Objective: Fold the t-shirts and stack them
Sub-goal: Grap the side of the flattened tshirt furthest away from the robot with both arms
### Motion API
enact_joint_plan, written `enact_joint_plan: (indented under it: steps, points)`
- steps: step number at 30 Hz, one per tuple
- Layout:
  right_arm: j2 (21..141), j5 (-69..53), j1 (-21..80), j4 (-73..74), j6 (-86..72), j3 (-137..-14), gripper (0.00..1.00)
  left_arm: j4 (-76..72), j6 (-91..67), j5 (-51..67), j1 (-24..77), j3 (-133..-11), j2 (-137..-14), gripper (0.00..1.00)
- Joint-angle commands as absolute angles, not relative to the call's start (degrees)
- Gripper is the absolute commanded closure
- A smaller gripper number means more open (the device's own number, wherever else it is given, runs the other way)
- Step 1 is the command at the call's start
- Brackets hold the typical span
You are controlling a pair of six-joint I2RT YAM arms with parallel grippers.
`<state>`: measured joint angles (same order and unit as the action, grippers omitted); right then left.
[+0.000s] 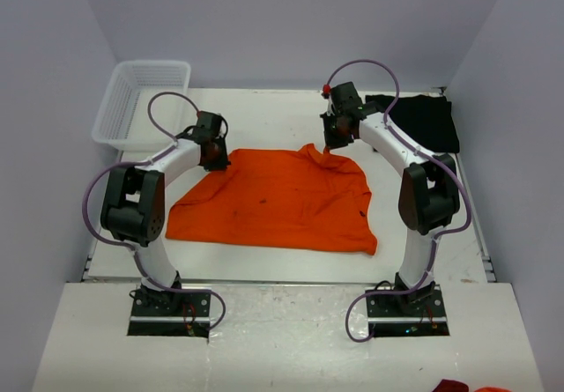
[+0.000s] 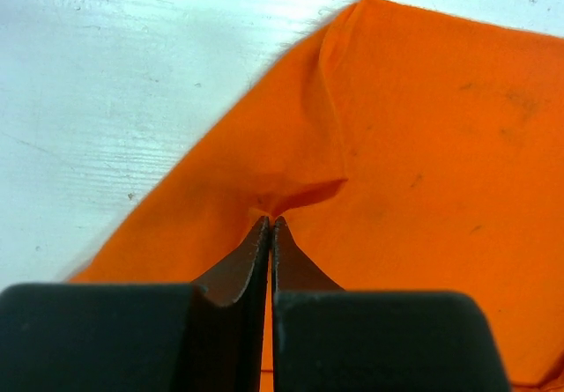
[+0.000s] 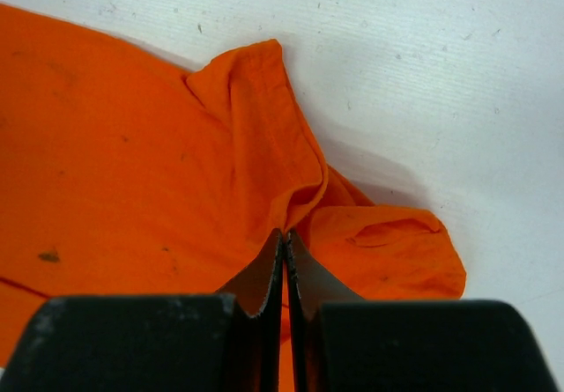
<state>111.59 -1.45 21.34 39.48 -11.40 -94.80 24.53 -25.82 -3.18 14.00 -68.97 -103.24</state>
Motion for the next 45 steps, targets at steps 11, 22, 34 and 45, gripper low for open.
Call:
enact_joint_plan:
  steps: [11, 22, 34, 45]
  points:
    - [108.54, 6.76, 20.05, 40.08, -10.81, -98.52, 1.0, 35.75, -23.38, -13.62, 12.75, -83.83, -102.56, 1.0]
    - [109.77, 6.94, 15.38, 40.78, -7.65, -101.69, 1.0, 41.92, -20.66, -20.82, 8.97, -98.7, -111.52, 1.0]
    - [114.96, 3.96, 12.04, 39.37, -5.71, -108.19, 1.0, 36.05, -19.25, -22.06, 5.27, -94.57, -113.11, 1.0]
    - [117.86, 2.29, 12.04, 41.22, -5.28, -114.16, 1.0, 31.73, -17.31, -20.3, 4.92, -96.06, -115.05, 1.0]
